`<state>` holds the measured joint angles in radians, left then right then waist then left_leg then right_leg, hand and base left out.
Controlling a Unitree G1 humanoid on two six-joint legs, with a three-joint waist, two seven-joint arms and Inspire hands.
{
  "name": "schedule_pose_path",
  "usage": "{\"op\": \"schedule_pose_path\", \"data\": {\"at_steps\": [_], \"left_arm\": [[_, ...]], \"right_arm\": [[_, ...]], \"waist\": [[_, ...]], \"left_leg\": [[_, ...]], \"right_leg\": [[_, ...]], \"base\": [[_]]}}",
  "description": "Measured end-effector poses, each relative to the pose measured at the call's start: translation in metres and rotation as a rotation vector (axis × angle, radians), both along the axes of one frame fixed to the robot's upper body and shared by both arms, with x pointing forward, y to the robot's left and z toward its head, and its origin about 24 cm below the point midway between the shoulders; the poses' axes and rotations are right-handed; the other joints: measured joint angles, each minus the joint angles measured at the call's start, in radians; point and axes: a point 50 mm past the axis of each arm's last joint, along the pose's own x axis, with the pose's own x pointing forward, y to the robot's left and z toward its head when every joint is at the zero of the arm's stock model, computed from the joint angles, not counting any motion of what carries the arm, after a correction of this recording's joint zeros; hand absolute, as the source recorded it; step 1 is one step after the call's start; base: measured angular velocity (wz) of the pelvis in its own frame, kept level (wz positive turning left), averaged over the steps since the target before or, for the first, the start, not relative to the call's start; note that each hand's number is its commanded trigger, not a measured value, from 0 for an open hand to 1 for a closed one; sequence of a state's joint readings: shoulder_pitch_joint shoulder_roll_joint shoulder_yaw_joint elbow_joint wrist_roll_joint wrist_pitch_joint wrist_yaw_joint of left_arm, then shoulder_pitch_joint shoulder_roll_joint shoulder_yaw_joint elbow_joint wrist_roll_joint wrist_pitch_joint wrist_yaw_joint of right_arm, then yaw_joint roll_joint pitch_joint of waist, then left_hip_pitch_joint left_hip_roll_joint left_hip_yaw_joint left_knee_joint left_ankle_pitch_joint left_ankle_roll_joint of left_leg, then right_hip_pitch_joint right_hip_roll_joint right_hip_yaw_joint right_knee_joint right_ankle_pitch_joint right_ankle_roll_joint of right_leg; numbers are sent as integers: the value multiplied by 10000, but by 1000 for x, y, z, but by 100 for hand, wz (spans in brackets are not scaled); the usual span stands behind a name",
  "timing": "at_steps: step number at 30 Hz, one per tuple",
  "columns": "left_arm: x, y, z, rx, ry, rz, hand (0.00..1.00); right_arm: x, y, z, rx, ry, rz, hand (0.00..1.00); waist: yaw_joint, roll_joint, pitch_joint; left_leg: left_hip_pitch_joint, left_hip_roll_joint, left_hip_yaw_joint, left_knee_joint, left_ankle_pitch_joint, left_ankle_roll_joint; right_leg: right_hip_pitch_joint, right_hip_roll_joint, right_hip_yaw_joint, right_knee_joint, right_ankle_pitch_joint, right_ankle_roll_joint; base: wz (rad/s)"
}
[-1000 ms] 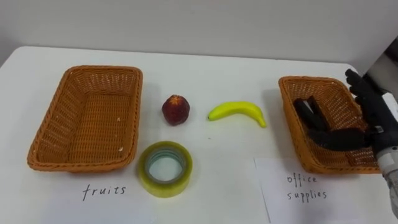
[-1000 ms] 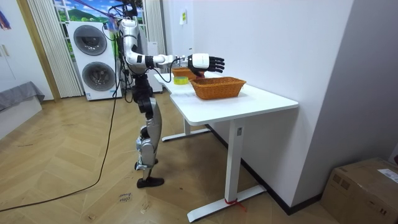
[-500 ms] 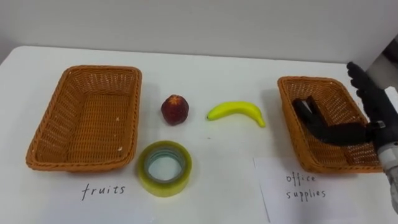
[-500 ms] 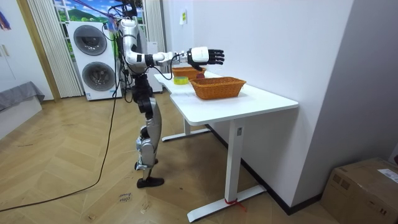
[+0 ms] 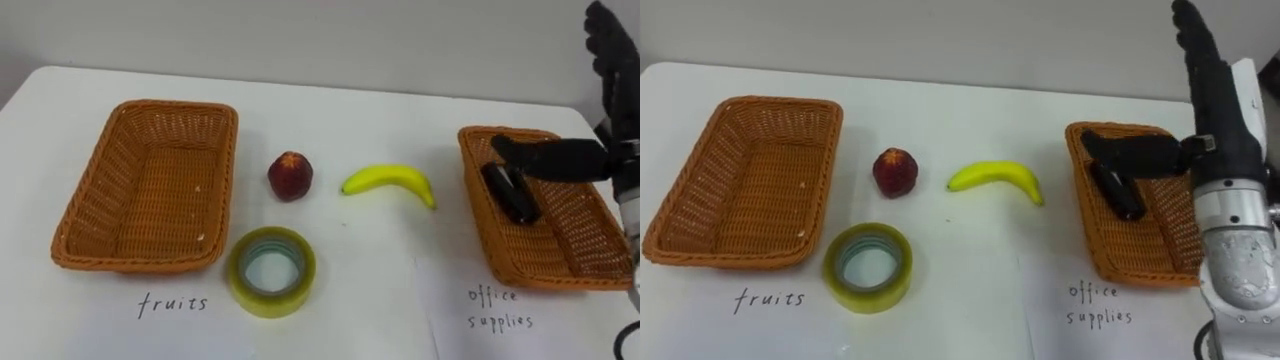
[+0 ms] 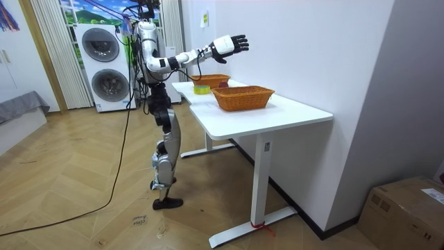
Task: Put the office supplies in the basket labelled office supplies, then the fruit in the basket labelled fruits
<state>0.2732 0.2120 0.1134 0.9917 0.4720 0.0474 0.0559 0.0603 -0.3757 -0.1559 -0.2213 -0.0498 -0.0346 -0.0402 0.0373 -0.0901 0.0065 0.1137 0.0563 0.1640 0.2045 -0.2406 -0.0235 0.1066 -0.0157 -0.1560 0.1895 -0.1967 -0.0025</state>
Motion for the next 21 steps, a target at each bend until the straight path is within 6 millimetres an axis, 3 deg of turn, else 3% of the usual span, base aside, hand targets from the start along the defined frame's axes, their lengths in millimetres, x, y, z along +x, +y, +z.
{"op": "schedule_pose_path", "data": {"at_steps": [8,12,21], "left_arm": [[-4,-3,-2,-120,275,-184,0],[-4,-6,-3,-161,383,-379,0],[0,-12,-5,-299,569,-678,0]], "right_arm": [[6,20,-4,73,268,959,0],[14,46,-6,33,461,2181,0],[18,73,-9,227,654,3330,0]], "waist": [[254,161,-8],[388,165,-15],[662,94,-44]], "left_leg": [[18,4,-96,-2,3,-4],[14,4,-180,34,9,-11],[-240,-18,-644,188,6,-13]], "right_leg": [[82,-11,-147,43,1,-2],[128,-13,-209,43,2,-3],[209,-56,-712,34,1,-3]], "base": [[3],[5],[16]]}}
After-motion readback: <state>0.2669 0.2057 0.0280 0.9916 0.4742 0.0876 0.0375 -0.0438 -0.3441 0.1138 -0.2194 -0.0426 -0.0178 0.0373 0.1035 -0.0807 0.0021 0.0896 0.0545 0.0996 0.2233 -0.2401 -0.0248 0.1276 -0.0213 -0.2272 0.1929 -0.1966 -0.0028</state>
